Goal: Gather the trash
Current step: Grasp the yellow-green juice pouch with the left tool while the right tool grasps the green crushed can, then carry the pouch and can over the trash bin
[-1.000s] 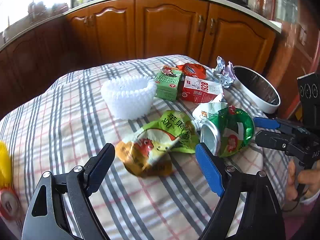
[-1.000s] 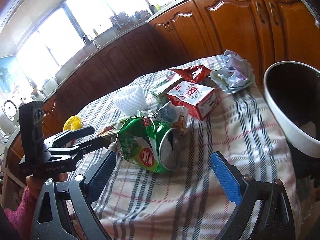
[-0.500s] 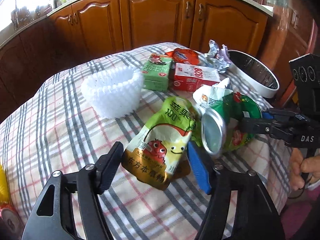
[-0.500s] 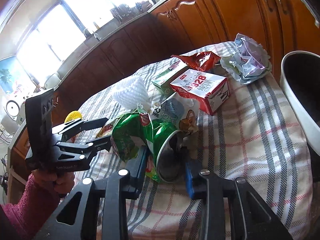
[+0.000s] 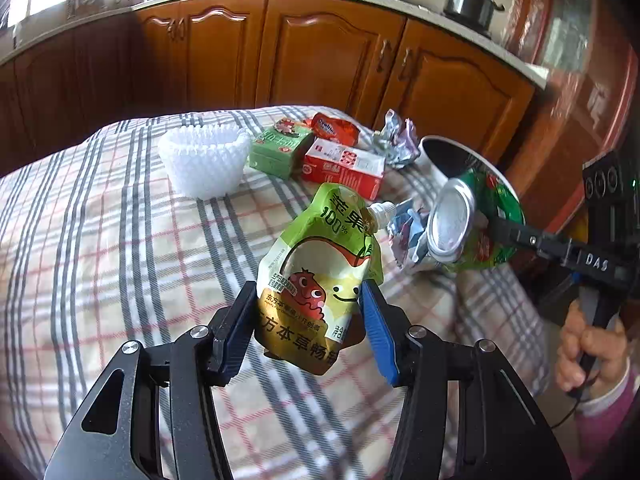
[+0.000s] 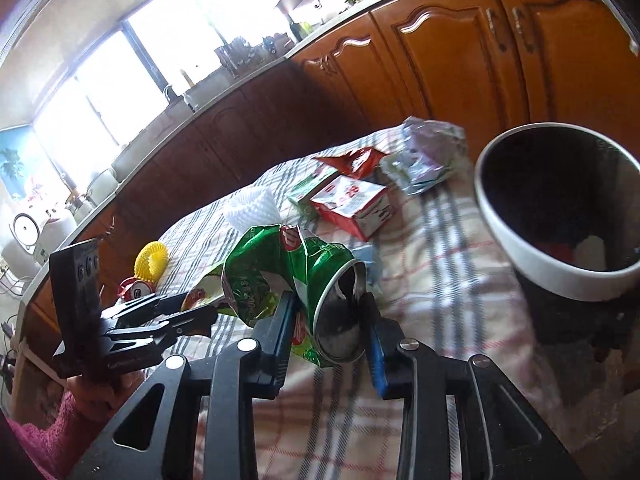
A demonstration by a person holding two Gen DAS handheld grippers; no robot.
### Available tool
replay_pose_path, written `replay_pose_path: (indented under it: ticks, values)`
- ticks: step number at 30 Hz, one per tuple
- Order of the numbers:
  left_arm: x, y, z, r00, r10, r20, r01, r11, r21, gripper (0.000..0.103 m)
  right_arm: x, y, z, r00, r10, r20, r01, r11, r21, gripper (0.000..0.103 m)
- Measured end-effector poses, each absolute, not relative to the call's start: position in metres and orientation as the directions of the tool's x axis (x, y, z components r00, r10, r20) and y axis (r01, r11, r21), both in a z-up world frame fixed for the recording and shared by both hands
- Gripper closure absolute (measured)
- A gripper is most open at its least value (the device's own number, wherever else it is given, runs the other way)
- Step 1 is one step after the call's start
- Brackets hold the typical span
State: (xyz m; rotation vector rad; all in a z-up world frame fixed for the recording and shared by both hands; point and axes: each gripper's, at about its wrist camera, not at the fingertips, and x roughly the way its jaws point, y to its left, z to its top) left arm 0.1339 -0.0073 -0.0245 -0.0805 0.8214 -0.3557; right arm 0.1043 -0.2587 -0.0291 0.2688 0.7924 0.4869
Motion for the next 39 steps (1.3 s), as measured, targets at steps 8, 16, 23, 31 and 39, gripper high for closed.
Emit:
replay_pose_path:
  ticks: [8,16,23,31,39]
  values:
    - [0.129,-0.028,-0.006,0.661,-0.380,-0.646,0.262,0.925,-0.276,0.053,0.092,-0.304,-0.021,0.664,0.460,-0.590,-0.244,0.879,0.411,0.071]
    - [0.136,-0.073,0.002,0.637,-0.439,-0.633,0.335,0.898,-0.285,0.053,0.092,-0.344,-0.019,0.702,0.413,-0.579,-0.178,0.890,0.419,0.071]
    - [0.148,-0.106,0.008,0.622,-0.464,-0.631,0.377,0.884,-0.278,0.053,0.095,-0.370,-0.020,0.723,0.381,-0.576,-0.136,0.896,0.422,0.071]
    - [0.166,-0.140,0.007,0.600,-0.475,-0.643,0.411,0.873,-0.262,0.053,0.102,-0.392,-0.018,0.739,0.339,-0.582,-0.095,0.908,0.409,0.071]
    - [0.184,-0.162,0.006,0.585,-0.474,-0.658,0.423,0.871,-0.251,0.053,0.113,-0.416,-0.016,0.749,0.292,-0.595,-0.055,0.922,0.383,0.071]
